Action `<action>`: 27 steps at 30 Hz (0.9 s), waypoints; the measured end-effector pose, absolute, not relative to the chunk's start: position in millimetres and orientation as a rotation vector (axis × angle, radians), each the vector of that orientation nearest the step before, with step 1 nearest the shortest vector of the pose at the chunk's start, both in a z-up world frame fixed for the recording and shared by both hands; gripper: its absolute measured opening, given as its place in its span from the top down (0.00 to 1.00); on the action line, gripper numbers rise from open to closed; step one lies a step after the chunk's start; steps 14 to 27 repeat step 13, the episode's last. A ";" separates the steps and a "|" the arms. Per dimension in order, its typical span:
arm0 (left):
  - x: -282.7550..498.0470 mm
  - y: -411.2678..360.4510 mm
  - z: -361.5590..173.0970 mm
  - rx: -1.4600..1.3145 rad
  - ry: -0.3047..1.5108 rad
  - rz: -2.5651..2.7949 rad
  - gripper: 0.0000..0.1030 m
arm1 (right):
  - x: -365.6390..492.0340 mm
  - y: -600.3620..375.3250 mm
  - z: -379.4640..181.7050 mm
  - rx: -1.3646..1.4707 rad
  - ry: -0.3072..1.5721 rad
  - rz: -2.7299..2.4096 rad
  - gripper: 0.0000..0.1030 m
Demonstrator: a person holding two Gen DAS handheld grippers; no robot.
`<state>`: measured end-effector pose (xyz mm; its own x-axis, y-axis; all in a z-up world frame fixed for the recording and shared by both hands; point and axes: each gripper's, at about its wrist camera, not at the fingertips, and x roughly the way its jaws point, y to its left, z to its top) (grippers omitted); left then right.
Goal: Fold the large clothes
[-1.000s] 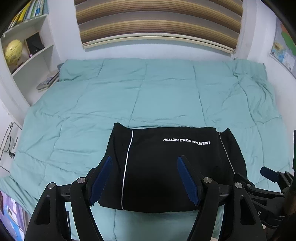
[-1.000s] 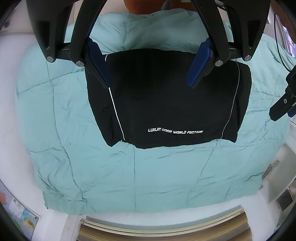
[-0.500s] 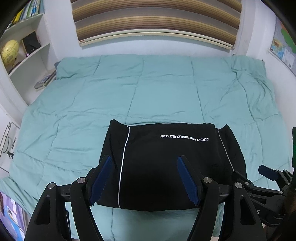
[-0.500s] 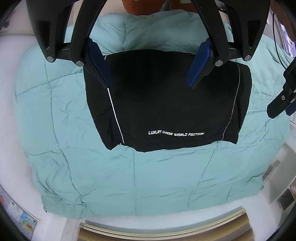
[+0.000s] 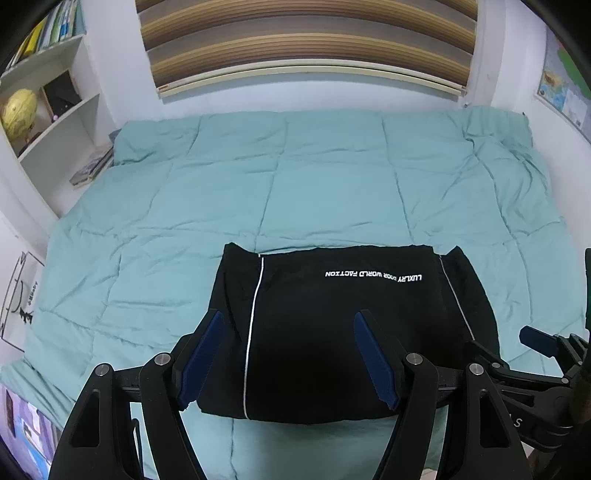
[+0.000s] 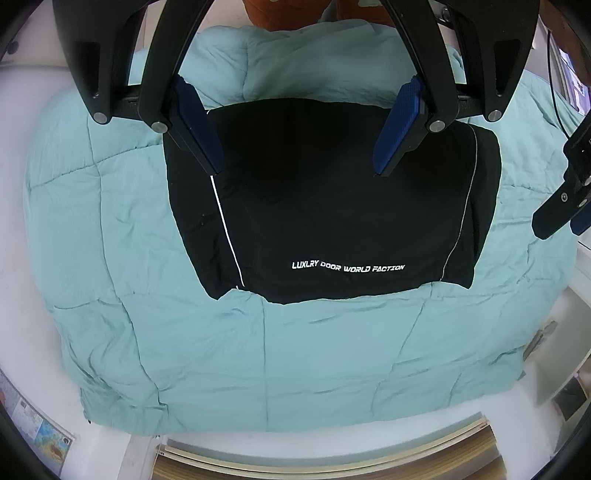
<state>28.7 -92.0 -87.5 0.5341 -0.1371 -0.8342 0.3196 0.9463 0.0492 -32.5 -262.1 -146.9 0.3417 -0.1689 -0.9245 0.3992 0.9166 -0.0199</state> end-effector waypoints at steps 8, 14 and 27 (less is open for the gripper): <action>34.2 -89.7 -89.0 0.211 0.970 -0.265 0.28 | -31.4 -265.0 -150.8 0.223 1.179 -0.372 0.18; 31.2 -90.2 -87.3 0.239 0.932 -0.241 0.28 | -32.2 -265.2 -151.9 0.221 1.180 -0.375 0.18; 31.2 -90.2 -87.3 0.239 0.932 -0.241 0.28 | -32.2 -265.2 -151.9 0.221 1.180 -0.375 0.18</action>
